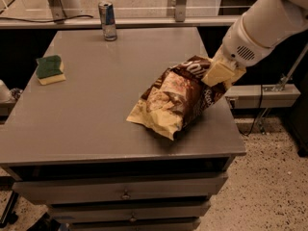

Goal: Move brown chip bag near redbull can

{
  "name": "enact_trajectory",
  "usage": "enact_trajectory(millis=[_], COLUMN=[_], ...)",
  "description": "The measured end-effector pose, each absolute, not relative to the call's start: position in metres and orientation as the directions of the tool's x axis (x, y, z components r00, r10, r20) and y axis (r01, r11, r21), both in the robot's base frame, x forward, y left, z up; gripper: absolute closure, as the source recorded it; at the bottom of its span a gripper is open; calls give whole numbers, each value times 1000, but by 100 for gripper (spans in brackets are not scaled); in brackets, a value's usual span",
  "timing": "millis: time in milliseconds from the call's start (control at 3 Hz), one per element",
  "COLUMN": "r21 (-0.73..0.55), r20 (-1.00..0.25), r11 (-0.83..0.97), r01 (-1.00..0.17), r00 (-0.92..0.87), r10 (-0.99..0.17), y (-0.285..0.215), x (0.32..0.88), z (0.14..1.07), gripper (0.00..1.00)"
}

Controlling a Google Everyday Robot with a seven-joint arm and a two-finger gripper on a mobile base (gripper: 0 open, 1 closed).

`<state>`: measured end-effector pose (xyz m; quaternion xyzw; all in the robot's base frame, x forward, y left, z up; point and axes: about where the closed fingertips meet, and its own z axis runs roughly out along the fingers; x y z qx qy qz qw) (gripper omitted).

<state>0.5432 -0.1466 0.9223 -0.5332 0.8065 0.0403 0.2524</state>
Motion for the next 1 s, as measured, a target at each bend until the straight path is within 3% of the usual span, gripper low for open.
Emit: enact_trajectory(millis=[667, 1000], r21=[-227, -303], r20=[-453, -497], r11=[455, 551], r01=[-861, -777], r00=[-320, -365], r10=[-832, -787], y=[-147, -164], x=[540, 579], z=[916, 913], gripper=[100, 100])
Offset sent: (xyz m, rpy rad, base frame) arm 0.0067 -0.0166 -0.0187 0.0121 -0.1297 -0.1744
